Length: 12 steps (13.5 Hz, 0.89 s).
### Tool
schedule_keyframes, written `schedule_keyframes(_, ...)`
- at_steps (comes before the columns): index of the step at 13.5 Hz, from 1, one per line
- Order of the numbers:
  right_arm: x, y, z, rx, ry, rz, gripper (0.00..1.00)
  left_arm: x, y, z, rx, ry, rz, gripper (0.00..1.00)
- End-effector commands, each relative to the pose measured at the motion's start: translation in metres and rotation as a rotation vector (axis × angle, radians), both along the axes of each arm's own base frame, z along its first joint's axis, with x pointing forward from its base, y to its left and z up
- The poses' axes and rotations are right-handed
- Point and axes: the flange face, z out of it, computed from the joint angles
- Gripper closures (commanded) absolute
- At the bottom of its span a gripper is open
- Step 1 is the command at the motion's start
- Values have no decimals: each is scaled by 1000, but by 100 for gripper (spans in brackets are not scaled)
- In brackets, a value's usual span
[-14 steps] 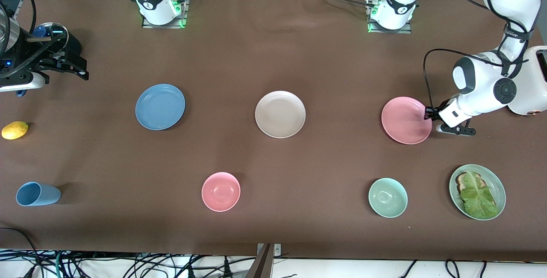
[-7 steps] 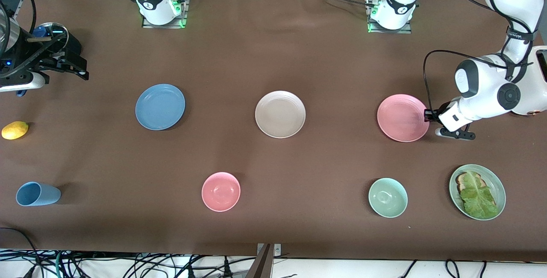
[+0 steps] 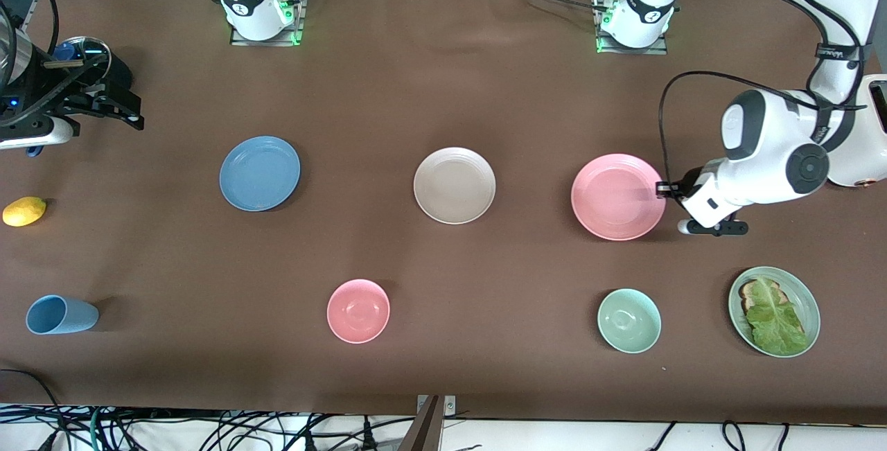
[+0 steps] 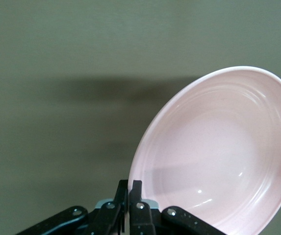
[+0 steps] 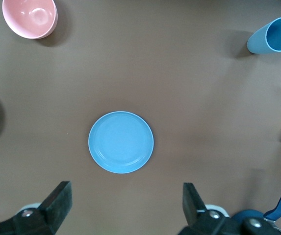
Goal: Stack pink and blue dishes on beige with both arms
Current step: 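Carry the pink plate with the left gripper onto the beige plate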
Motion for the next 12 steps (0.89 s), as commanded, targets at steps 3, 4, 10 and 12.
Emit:
schedule_keyframes(3,-6,1,5,8,0,2,0,-15,-106,23,-7,20,89,100)
schedule_keyframes(4,-6,1,5,8,0,0,0,-20,-129,24,-5,20,97,100)
schedule_keyframes(10,-6,1,5,8,0,3,0,-70,-257,24,59,-46,174,100)
schedule_keyframes(12,-6,1,5,8,0,0,0,-90,-278,10,80,-85,173,100)
